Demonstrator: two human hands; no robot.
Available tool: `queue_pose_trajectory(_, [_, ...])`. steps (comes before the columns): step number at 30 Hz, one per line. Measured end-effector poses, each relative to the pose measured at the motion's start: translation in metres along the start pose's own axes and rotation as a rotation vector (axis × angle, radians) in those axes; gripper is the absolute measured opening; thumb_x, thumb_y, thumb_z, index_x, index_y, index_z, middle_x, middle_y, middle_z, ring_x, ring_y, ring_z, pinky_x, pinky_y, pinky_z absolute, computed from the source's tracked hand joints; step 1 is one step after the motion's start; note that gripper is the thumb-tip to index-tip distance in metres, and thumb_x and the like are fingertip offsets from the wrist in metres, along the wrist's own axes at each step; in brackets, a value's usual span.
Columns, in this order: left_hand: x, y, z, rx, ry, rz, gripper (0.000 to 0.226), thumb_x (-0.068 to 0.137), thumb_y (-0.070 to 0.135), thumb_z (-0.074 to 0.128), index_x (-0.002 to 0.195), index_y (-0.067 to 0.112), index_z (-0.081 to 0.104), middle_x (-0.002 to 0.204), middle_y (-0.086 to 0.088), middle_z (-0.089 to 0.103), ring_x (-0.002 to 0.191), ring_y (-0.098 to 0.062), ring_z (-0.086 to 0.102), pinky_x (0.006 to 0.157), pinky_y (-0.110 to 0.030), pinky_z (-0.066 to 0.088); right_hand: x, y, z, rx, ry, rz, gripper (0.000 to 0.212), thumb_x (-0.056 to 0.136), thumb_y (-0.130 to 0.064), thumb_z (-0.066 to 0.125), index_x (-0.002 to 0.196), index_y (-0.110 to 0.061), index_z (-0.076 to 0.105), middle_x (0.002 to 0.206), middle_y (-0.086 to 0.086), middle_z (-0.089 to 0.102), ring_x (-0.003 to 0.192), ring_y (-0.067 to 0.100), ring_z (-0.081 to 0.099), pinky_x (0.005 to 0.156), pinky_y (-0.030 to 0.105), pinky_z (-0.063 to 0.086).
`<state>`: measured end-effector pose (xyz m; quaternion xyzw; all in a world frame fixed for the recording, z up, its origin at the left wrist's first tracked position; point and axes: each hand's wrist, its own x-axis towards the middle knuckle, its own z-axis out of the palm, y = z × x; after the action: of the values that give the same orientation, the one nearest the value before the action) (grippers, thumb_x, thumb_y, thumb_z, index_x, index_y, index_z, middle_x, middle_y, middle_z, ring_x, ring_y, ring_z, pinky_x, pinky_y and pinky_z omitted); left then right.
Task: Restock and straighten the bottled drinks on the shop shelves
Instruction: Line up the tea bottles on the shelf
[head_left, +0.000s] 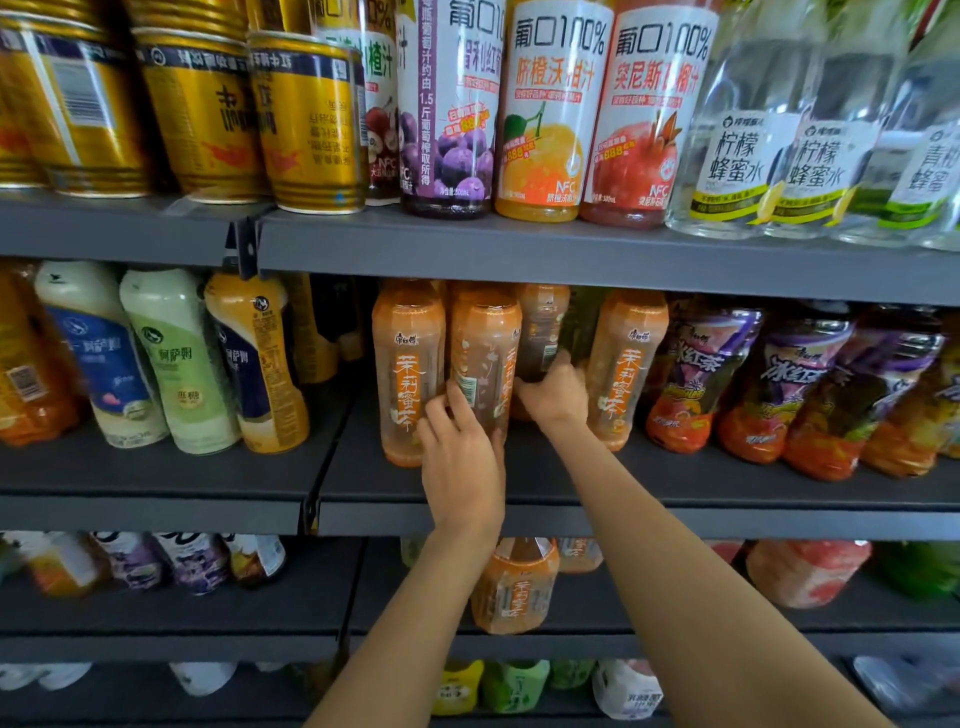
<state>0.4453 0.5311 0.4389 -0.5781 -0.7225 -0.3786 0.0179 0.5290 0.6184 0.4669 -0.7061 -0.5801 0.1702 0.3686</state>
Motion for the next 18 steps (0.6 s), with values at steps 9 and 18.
queue_pose_trajectory(9, [0.003,0.000,-0.004,-0.043,-0.051,0.020,0.068,0.092,0.031,0.053,0.145,0.011,0.016,0.142,-0.009,0.038,0.125,-0.024,0.039,0.090,-0.034,0.046,-0.012,-0.003,0.006,0.007,0.143,-0.002,0.068,0.083,-0.035,0.066,0.129,-0.002,0.027,0.126,0.020,0.046,0.113,0.041,0.052,0.084,0.046,0.047])
queue_pose_trajectory(18, [0.011,-0.001,-0.014,-0.004,-0.078,0.063,0.075,0.092,0.042,0.049,0.146,0.009,0.009,0.141,-0.009,0.040,0.118,-0.025,0.053,0.086,-0.031,0.048,-0.017,0.009,-0.003,0.030,0.185,-0.138,0.061,0.079,-0.042,0.069,0.117,-0.004,0.040,0.118,0.015,0.051,0.103,0.034,0.056,0.079,0.044,0.048])
